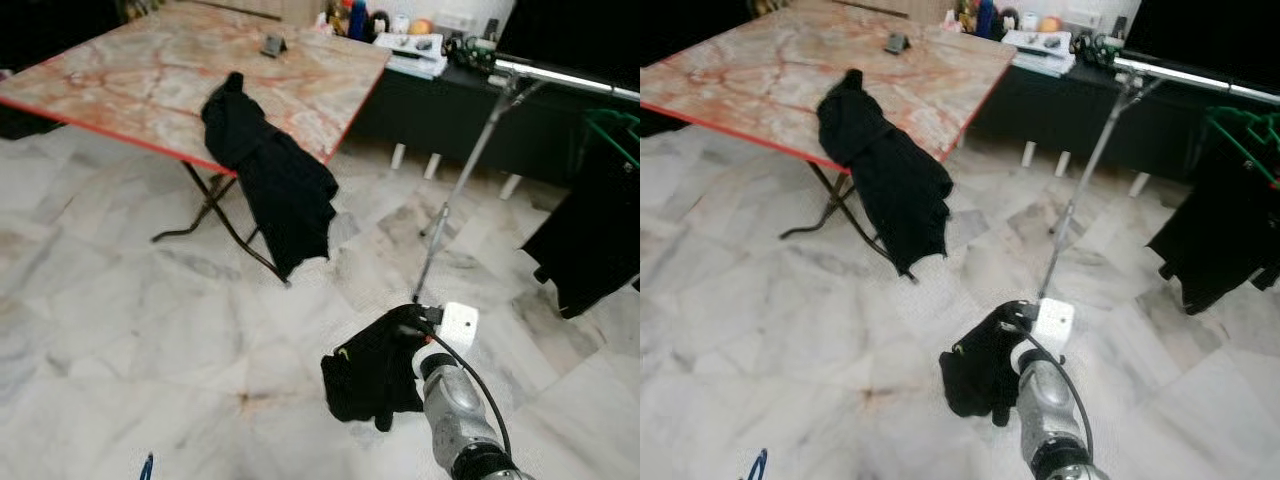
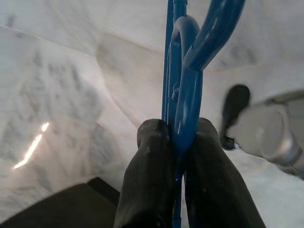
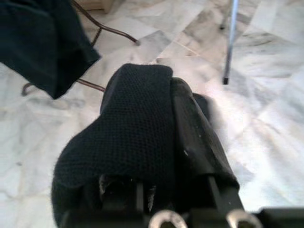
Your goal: Hang hanger
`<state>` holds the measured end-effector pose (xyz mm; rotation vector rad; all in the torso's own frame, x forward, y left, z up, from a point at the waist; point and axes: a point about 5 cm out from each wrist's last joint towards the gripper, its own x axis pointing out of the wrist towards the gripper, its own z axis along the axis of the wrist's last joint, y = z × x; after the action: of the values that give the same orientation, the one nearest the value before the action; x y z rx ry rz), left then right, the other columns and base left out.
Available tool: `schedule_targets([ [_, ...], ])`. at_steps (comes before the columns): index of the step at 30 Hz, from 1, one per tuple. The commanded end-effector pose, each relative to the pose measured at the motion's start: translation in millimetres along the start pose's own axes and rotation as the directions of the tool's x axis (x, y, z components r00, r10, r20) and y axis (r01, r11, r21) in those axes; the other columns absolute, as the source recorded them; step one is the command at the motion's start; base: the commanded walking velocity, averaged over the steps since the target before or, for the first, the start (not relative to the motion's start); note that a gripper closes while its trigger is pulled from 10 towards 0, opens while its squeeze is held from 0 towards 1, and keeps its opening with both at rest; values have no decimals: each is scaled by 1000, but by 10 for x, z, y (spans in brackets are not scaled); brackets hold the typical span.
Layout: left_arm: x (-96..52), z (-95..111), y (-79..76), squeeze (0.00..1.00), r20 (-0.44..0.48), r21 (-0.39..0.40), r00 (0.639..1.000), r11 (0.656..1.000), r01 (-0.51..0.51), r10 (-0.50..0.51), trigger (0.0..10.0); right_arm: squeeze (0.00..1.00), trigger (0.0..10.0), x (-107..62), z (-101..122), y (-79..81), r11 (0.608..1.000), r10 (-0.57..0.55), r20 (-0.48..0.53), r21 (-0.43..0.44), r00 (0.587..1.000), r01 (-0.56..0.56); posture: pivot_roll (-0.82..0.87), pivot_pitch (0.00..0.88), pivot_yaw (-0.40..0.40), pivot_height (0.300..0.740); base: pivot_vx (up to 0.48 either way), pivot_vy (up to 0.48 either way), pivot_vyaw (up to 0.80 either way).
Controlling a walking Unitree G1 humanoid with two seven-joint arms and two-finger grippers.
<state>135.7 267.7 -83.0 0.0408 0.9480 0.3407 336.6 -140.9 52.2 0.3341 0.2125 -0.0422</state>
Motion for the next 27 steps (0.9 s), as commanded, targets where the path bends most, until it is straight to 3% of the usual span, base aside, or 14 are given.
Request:
schedule_targets([
  [1,-27,-124,-29,0,-39,-5,999,1000,5,-5,10000,0,10000,-7,51,-121,999,-32,24,-12,999,32,69,185,-62,740,0,345,0],
  [8,-24,-117,-54,0,-40,-11,999,1000,7,-8,10000,0,10000,8,82,-118,999,-23,27,-28,999,24,52,174,-76,740,0,334,0],
  [17,-19,-99,-120,0,-29,-14,999,1000,22,-22,10000,0,10000,17,145,-145,997,-16,50,-69,999,19,29,160,-82,740,0,0,0],
  [27,-29,-131,-122,0,-32,-67,999,997,27,-29,10000,0,10000,47,322,-34,984,45,135,-178,990,-20,33,122,-78,740,0,0,0],
])
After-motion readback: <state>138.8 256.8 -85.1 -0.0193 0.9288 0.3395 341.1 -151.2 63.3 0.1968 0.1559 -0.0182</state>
